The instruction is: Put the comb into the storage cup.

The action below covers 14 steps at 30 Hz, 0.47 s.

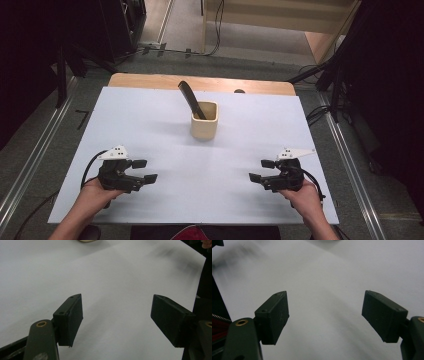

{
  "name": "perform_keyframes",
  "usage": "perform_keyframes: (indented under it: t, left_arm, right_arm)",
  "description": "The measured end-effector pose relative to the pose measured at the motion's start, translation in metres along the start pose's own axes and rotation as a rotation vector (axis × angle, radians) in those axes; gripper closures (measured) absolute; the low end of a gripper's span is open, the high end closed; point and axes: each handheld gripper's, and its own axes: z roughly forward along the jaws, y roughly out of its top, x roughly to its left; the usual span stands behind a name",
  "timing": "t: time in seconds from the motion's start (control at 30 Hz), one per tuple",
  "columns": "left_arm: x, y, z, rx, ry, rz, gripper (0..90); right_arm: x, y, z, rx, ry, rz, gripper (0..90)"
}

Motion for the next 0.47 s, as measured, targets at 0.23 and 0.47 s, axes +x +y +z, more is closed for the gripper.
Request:
perform_keyframes:
  t: [0.23,0.47]
  left_arm:
    - [-0.0002,0.0001,-0.0002,-0.002,0.000,0.000,27.2]
    - [-0.0001,0.0001,-0.0002,-0.002,0.000,-0.001,27.2]
  right_arm:
    - [0.0003,-0.0001,-0.0002,0.001,-0.002,-0.001,19.7]
    - [0.0002,-0.0001,0.0000,-0.003,-0.007,-0.007,19.8]
